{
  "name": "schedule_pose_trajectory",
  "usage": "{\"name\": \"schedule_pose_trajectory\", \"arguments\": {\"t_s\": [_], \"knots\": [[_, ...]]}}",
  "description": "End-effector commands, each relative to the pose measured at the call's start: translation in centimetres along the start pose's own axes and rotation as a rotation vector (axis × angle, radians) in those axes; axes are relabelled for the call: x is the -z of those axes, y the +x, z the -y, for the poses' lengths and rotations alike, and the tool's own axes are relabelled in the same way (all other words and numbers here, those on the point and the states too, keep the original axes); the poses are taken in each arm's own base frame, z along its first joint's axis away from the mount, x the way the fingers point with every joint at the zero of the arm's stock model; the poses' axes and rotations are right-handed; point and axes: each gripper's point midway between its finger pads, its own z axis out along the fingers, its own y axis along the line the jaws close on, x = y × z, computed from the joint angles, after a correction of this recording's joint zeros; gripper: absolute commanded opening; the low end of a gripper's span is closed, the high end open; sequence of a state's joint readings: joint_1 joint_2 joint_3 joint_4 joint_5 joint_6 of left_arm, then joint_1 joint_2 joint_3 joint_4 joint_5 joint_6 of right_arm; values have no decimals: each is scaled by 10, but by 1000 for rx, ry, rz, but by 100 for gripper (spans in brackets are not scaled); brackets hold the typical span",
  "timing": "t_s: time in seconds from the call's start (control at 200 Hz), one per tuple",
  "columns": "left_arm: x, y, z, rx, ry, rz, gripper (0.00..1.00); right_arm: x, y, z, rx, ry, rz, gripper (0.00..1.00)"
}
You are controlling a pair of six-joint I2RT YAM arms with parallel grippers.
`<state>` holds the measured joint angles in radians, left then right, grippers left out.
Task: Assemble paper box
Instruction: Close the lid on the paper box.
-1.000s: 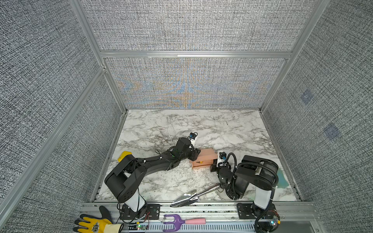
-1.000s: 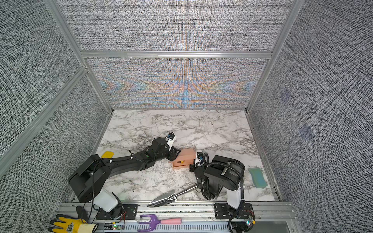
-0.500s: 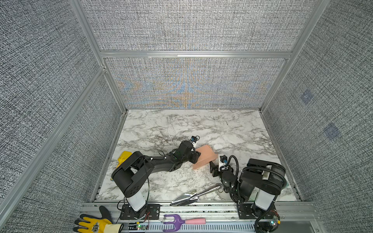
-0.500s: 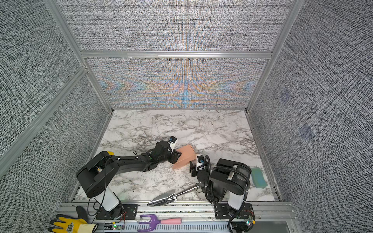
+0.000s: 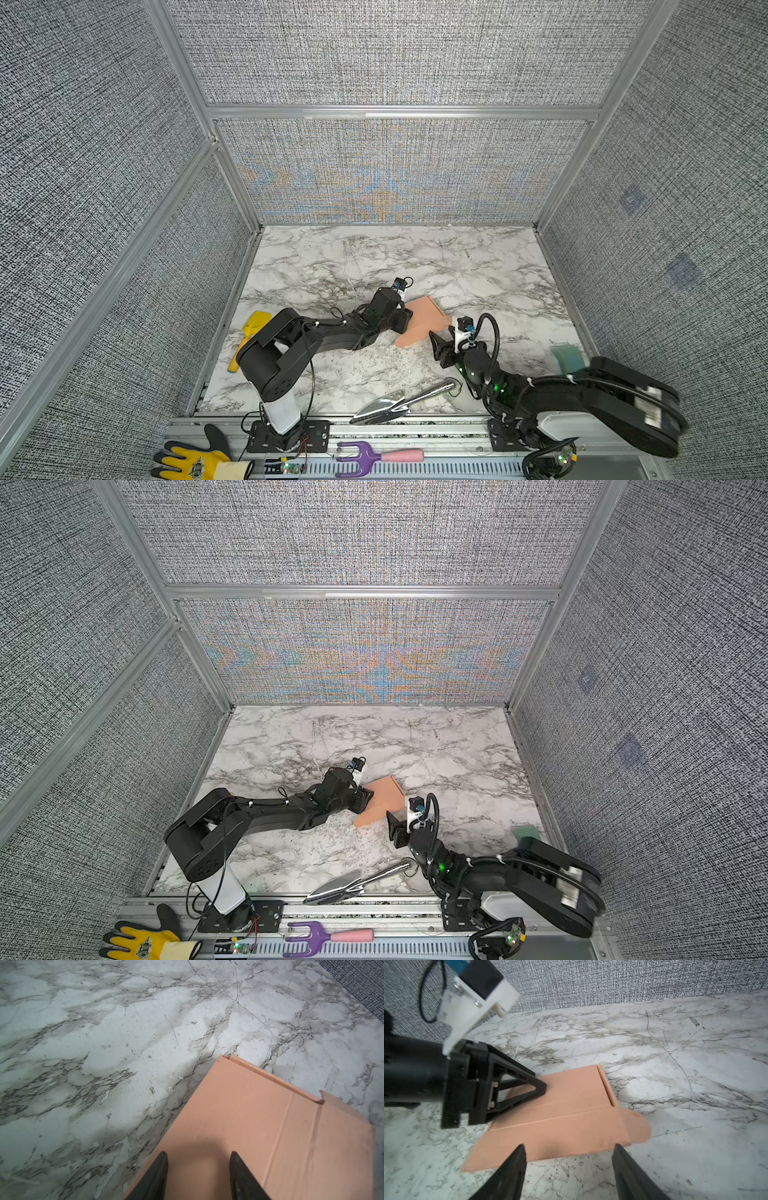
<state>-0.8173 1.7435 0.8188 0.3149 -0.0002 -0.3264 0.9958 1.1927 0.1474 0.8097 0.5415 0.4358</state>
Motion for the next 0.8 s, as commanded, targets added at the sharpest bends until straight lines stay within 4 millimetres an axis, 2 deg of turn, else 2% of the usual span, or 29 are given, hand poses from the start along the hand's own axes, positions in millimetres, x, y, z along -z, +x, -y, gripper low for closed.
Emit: {"name": "schedule_pose_trajectory", "arguments": {"t_s": [0.0,0.145,0.295,0.38,0.575,0.795], "knots": [[-3,19,-7,1,-35,-78,50,17,39,22,27,82,-214,67],[-5,21,-9,5,-42,-82,50,35,30,28,-21,106,-256,67],[-6,26,-12,-1,-56,-89,49,39,23,24,-57,103,-295,69],[-3,27,-13,-13,-64,-85,49,34,13,12,-57,82,-334,69],[3,21,-11,-29,-68,-59,49,17,-10,12,-96,90,-385,69],[5,18,-4,-52,-74,-51,49,-10,-10,20,-102,66,-478,69]]}}
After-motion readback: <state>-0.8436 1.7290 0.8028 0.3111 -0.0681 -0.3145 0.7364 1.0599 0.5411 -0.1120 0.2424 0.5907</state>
